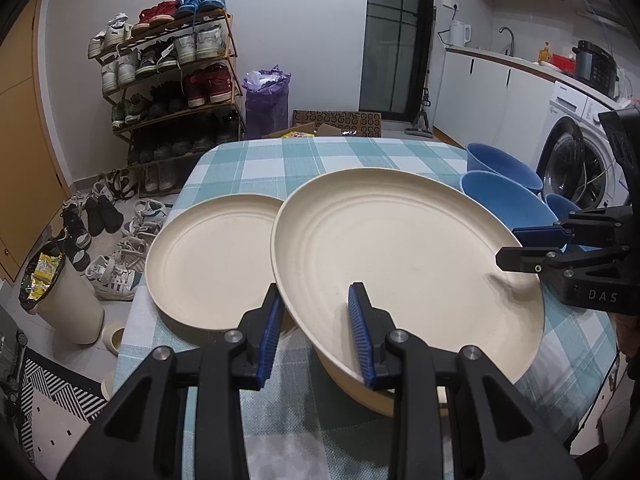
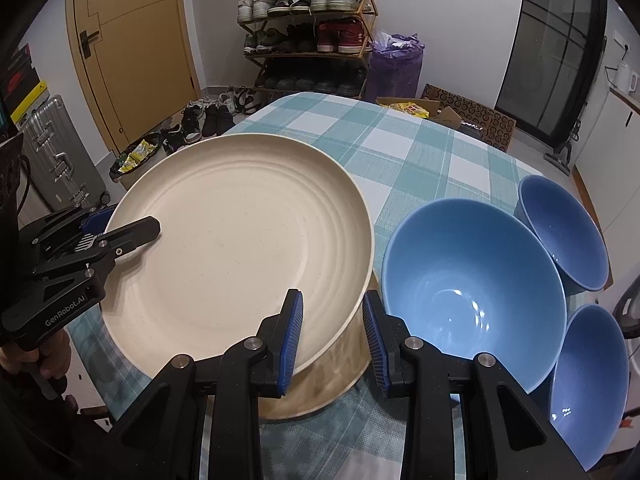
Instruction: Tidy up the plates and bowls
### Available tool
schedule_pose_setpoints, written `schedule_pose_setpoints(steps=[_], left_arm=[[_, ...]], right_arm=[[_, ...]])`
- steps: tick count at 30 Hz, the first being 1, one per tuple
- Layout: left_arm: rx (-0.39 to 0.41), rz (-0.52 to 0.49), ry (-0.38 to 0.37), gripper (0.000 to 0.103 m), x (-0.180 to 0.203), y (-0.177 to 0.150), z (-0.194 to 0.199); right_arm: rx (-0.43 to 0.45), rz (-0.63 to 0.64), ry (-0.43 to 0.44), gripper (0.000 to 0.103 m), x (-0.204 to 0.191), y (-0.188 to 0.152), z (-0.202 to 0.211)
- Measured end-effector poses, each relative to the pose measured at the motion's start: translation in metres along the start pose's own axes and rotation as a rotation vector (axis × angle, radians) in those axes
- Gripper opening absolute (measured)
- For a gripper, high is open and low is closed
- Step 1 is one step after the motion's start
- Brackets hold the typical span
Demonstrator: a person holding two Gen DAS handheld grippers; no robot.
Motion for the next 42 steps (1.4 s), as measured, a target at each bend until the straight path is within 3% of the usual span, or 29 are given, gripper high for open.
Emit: schedule_pose_setpoints(steps=[42], left_arm=[[-0.109, -0.081, 0.005, 0.031, 0.023, -0.028, -0.049]], right_arm=[[-0.05, -0.006, -0.067, 0.032, 0.007, -0.047, -0.032]])
Point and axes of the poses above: each gripper's, at about its wrist camera, not at the fingertips, and z roughly against the way its jaws point, x to its right, y to its top, the point moved 2 cm from there along -z, roughly the way its jaws point, and after that the axes turned 4 degrees about -z, right-handed, at the moved point
